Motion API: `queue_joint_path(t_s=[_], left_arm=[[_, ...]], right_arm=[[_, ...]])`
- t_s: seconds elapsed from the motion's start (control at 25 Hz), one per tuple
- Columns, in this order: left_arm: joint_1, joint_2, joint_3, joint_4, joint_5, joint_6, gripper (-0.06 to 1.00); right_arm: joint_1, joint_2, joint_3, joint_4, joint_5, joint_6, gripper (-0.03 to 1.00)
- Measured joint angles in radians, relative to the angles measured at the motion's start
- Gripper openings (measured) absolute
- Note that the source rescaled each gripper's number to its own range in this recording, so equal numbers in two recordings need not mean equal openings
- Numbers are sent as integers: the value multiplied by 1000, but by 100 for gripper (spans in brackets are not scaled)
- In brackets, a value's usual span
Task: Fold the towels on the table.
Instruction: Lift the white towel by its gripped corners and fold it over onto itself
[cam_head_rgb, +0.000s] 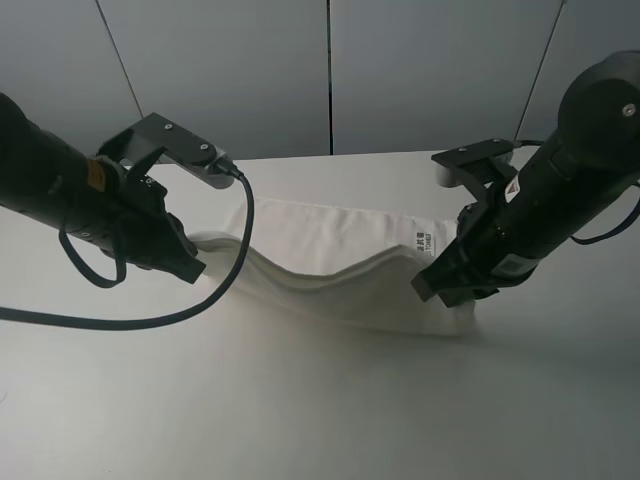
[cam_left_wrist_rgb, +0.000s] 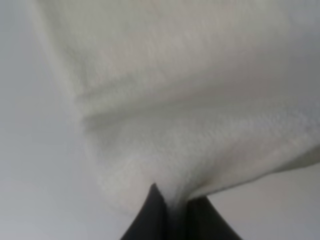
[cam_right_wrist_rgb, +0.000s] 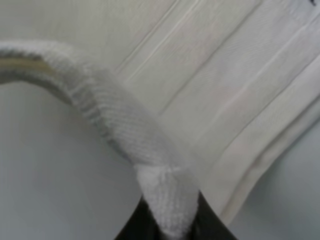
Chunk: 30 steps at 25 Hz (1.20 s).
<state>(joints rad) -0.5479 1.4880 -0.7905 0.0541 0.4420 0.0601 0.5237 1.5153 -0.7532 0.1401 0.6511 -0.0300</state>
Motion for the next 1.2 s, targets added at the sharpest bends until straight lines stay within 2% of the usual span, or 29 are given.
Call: queue_joint_path(t_s=[0.16,0.24,0.44,0.56,0.84,1.2], left_arm=[[0,0,0,15,-60,-24,0],[0,0,0,49,-93,-60,0],[2,0,0,209,-155,-197,0],[30,0,1,288,-186,-282,0],[119,23,1,310,-311,-310,0],[135,118,1,316,-469,-311,2]], right_arm=[[0,0,0,-111,-59,134,0],[0,0,0,-170,-84,189,0],[0,0,0,-314,-140,323,0],[0,0,0,-444,-164,438,0],[6,0,0,-751,-237,759,0],[6,0,0,-927,-258,931,0]])
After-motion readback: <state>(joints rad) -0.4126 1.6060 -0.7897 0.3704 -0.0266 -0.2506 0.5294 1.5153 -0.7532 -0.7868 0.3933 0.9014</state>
